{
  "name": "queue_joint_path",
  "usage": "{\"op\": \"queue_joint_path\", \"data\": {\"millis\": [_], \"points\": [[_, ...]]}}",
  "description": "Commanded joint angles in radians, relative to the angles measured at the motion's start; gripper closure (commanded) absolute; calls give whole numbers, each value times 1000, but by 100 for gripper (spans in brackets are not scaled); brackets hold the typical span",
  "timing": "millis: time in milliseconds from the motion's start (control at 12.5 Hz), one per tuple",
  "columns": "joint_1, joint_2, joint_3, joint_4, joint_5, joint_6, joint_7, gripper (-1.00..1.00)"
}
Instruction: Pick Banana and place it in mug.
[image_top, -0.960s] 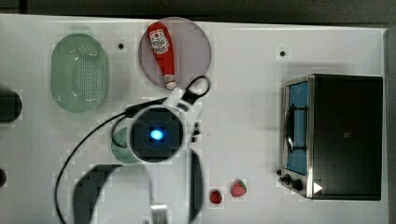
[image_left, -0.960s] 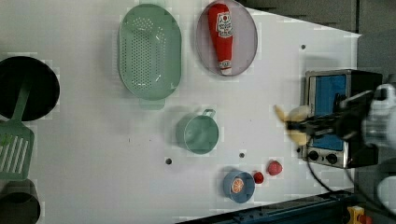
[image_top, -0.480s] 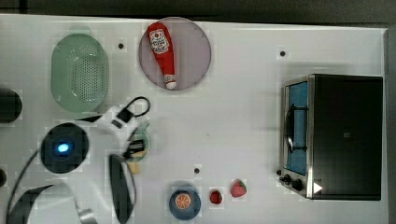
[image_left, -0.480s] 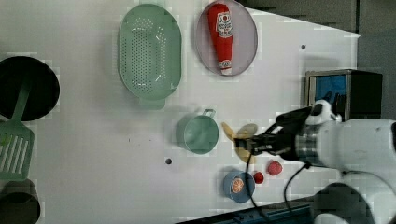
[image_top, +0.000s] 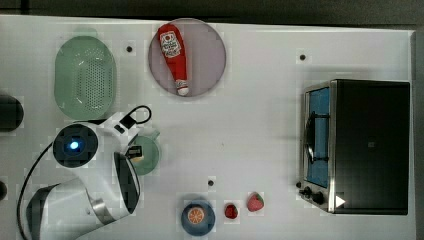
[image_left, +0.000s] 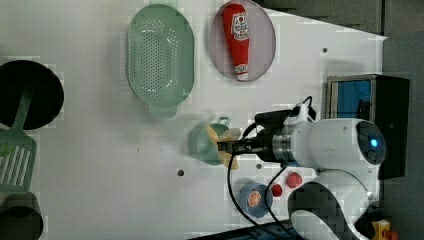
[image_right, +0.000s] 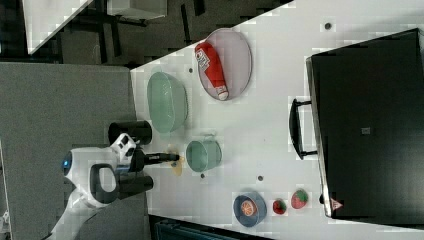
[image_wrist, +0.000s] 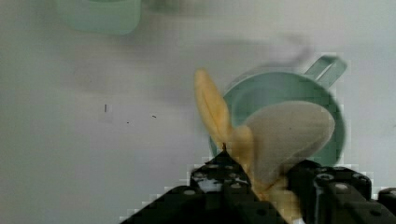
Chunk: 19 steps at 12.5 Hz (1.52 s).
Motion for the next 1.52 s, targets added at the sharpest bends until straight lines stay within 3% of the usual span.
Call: {"op": "queue_joint_path", "data": {"millis": [80,480,560,800,1040,1520], "points": [[-22,21,-13,-3,-49,49,64,29],[-23,42,-24,-24,-89,119,94,-85],[-23,41,-27,-23,-89,122,94,-100],[-28,8,-50,-3,-86,133,94,-100],[-38,-124,-110,28,-83,73,94,-100],[-52,-377,-336,127,-84,-336,94,-100]]}}
